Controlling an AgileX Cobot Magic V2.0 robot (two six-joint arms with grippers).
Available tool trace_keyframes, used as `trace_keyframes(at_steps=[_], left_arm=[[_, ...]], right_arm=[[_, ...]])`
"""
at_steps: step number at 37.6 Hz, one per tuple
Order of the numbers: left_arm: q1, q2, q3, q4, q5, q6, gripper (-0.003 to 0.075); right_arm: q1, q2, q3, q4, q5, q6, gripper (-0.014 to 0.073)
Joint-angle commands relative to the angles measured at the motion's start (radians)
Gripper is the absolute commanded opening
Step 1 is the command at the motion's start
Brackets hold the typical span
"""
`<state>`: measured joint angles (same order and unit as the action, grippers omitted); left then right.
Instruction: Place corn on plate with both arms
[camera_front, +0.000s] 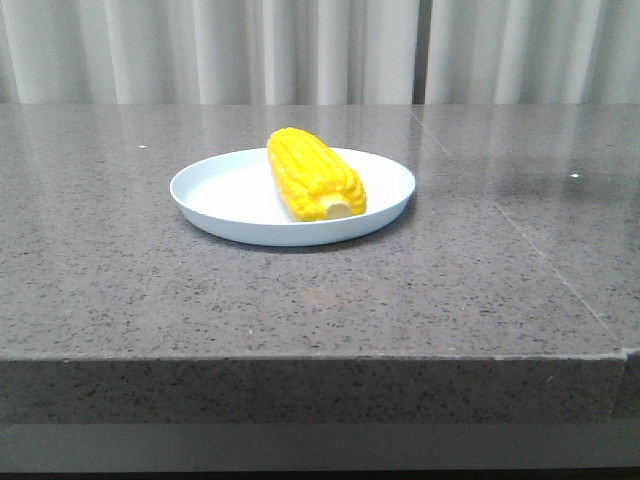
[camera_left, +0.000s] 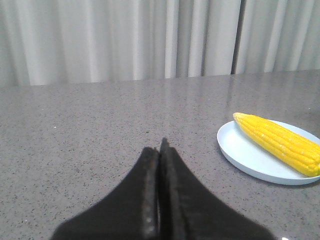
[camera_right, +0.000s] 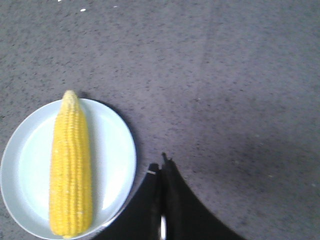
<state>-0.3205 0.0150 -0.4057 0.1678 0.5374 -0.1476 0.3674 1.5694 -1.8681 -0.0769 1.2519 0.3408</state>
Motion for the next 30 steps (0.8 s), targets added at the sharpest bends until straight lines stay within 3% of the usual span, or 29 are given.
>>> trace_keyframes(at_steps=[1,10,30], left_arm=[[0.004,0.014,-0.022,0.007,-0.086,-0.008,-0.002],[0.004,0.014,-0.022,0.007,-0.086,-0.008,-0.002],[0.004,0.014,-0.022,0.007,-0.086,-0.008,-0.002]], right_arm=[[-0.109,-0.124,0.057,0.025,0.013,-0.048,-0.0067],[-0.262,-0.373,0.422,0.025,-0.112,-0.068,-0.0067],[-0.263,-1.12,1.259,-0.046,-0.666,-0.07,-0.0071]])
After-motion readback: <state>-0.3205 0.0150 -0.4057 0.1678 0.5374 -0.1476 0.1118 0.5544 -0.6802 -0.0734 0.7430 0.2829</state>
